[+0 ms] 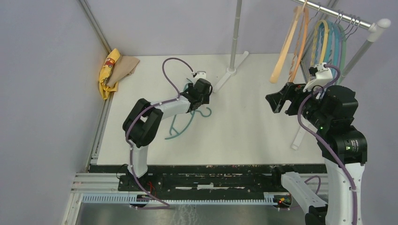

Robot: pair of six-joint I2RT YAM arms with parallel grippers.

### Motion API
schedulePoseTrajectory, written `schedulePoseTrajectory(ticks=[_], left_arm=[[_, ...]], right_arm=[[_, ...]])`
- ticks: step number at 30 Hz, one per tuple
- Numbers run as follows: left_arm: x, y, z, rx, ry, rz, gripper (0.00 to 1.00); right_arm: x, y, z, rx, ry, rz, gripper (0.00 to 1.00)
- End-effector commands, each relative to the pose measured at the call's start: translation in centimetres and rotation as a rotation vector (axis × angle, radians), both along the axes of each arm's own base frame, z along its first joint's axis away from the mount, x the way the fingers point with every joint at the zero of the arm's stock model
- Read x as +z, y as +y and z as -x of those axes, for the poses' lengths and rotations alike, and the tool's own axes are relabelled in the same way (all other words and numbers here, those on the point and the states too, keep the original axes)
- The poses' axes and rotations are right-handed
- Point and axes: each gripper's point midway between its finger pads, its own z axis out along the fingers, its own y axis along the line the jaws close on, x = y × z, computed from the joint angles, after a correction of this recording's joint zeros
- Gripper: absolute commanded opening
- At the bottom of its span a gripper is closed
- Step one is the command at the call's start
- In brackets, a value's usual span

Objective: Organize the hangers

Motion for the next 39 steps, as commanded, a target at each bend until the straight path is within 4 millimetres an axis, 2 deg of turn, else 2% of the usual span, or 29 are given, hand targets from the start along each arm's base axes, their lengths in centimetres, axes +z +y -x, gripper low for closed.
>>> schedulePoseTrajectory(ticks=[1, 6, 10, 18, 25, 29, 34, 39], left_arm=[[-0.3, 2.0, -1.5, 0.016, 0.033, -0.055, 0.64], [-1.6, 3.5, -1.5, 0.029, 0.087, -0.056, 0.6], [-2.3, 4.0, -0.3, 0.021, 0.125, -0.058, 0.41], [-2.8, 5.4, 2.2, 0.018, 0.152, -0.064, 0.4], [-3.9, 5.3, 2.8, -0.002, 0.181, -0.069, 0.38], [-2.9, 4.7, 3.0, -0.023, 0.157, -0.035, 0.39], [-0.6, 3.7, 3.3, -0.088, 0.125, 0.005, 0.47], [0.7, 3.6, 4.3, -0.118, 0.121, -0.001, 0.46]], right_arm=[[-0.8, 0.7, 0.1, 0.045, 0.007, 0.001, 0.89], [-2.1, 0.9, -0.4, 0.053, 0.041, 0.003, 0.88], [-3.3, 0.9, -0.8, 0.049, 0.067, 0.007, 0.88], [-4.7, 0.9, -1.4, 0.046, 0.097, 0.009, 0.88], [-5.6, 1.0, -1.8, 0.045, 0.116, 0.006, 0.88], [-6.0, 0.7, -1.8, 0.033, 0.123, 0.02, 0.88], [-6.6, 0.6, -2.0, 0.026, 0.134, 0.026, 0.88], [-6.9, 0.7, -2.1, 0.031, 0.138, 0.018, 0.88]])
